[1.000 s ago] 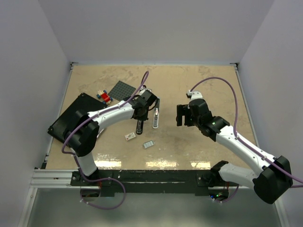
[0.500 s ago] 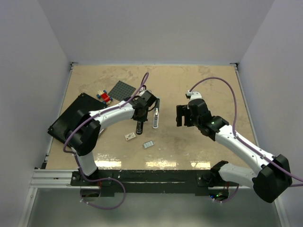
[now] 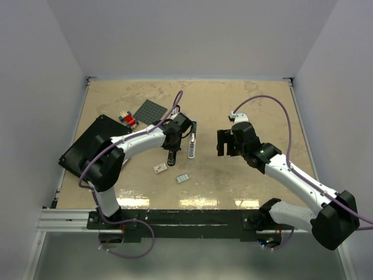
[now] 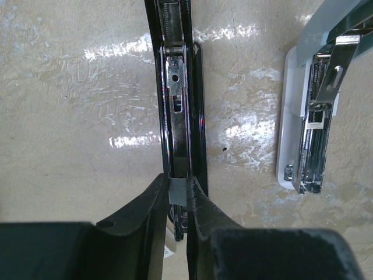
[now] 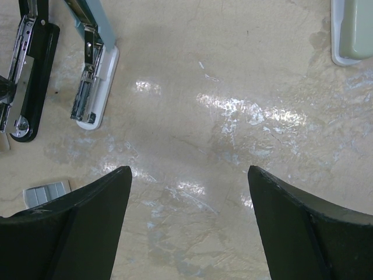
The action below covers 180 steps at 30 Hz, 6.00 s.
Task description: Load the staples into the stapler
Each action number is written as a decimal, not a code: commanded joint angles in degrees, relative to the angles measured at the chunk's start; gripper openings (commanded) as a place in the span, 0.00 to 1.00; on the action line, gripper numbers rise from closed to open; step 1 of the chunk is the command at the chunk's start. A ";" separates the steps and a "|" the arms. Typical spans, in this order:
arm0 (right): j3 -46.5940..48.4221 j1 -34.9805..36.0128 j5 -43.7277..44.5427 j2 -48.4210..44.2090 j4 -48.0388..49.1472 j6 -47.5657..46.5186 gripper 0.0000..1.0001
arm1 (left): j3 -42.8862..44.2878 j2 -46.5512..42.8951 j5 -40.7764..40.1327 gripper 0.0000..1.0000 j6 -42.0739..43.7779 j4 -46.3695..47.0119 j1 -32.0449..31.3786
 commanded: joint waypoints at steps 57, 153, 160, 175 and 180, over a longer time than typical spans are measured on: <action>2.30 -0.25 -0.36 0.41 0.97 -0.72 0.85 | 0.10 -0.39 -0.40 0.00 0.28 2.00 0.47; 5.97 -0.25 -2.12 1.46 1.58 -3.08 0.84 | -1.91 -8.47 -2.68 0.68 -3.67 5.16 0.91; 16.43 -0.25 -12.04 9.98 7.72 -7.30 0.83 | -17.70 -23.56 -4.71 0.81 -5.16 17.96 1.17; 55.28 -0.60 -23.66 50.49 9.14 -9.77 0.83 | -32.59 -27.65 -2.42 0.81 -6.49 30.39 -4.36; 63.81 -0.95 -21.99 61.57 9.05 -6.08 0.83 | -33.12 -25.18 -3.91 0.81 -7.36 30.56 -4.54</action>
